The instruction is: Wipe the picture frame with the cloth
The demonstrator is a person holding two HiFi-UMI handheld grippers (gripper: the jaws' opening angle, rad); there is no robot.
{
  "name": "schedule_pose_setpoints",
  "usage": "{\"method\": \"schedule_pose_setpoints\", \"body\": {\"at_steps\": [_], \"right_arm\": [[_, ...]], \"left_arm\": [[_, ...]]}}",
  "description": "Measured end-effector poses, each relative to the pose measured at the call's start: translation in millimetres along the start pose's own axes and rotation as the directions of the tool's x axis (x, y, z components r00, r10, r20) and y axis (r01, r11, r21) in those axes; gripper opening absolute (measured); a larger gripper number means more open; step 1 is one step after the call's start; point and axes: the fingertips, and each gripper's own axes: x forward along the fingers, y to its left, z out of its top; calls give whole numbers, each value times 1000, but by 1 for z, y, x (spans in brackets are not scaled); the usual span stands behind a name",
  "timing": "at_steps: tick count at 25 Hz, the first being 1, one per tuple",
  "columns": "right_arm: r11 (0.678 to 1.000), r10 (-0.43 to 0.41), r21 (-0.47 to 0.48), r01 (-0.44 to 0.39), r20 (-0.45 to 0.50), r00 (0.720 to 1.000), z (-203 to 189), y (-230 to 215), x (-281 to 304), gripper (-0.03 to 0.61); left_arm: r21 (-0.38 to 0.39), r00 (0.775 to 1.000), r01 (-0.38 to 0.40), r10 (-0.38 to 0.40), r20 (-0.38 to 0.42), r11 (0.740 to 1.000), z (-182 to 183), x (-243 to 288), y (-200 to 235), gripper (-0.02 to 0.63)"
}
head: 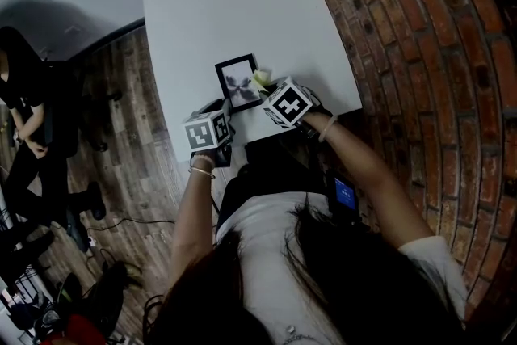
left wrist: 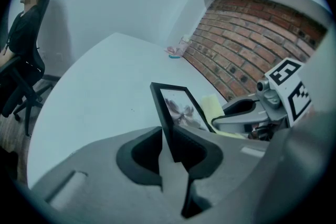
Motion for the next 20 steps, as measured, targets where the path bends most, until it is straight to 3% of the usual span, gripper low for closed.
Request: {"method": "schedule_pose_setpoints", "body": {"at_steps": [20], "right_arm": [[1000,4,-3,-4,-7,1000,-17,17,-8,31]], "left_arm": [[-9,1000,-8,8,-5,1000,-3,0,3,67]]}}
